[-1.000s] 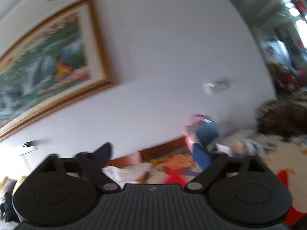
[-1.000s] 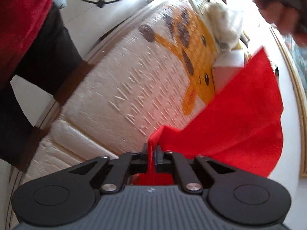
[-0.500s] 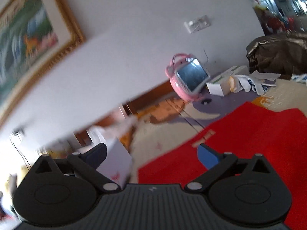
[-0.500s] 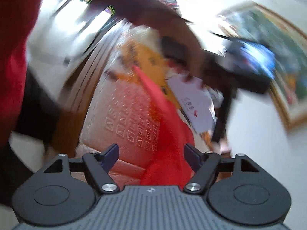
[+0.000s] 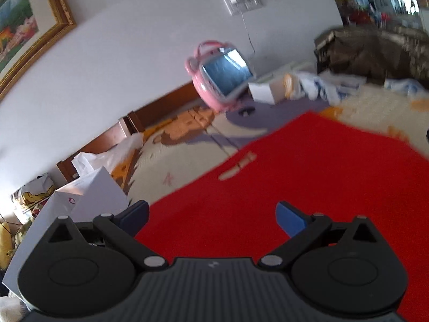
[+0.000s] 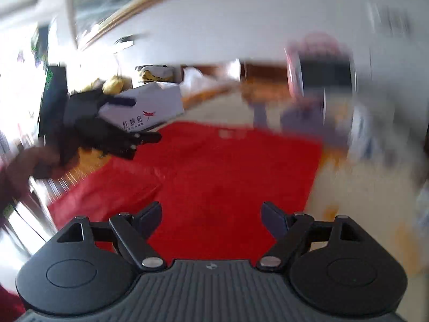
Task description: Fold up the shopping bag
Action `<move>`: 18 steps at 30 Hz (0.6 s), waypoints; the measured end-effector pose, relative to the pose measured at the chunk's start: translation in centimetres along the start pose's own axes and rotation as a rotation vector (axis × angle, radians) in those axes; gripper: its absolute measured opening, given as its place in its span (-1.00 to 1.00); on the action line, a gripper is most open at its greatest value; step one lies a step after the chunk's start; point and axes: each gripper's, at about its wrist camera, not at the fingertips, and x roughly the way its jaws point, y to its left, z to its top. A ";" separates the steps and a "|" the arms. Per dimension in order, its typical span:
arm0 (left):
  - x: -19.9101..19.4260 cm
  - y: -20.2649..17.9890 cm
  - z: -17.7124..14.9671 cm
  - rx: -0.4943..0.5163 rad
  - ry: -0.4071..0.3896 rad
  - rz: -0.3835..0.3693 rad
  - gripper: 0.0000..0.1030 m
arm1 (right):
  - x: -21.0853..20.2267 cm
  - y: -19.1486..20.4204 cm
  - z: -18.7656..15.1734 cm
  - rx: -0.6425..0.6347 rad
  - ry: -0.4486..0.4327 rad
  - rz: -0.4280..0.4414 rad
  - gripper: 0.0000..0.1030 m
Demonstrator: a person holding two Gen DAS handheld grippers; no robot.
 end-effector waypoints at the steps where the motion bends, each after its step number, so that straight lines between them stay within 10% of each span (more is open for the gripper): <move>1: 0.8 -0.3 -0.6 0.021 0.016 0.016 0.95 | 0.4 -1.1 0.2 0.078 0.004 -0.007 0.63; 7: 3.2 0.3 -2.9 -0.044 0.059 0.003 0.99 | 3.4 -5.4 0.8 0.376 0.049 -0.018 0.67; 12: 1.0 4.0 -2.4 -0.093 -0.012 0.110 0.99 | 3.9 -7.7 0.1 0.624 -0.103 0.458 0.65; 18: -1.6 8.7 -4.4 -0.031 -0.025 0.347 0.99 | 3.3 -7.1 1.0 0.538 -0.101 0.363 0.66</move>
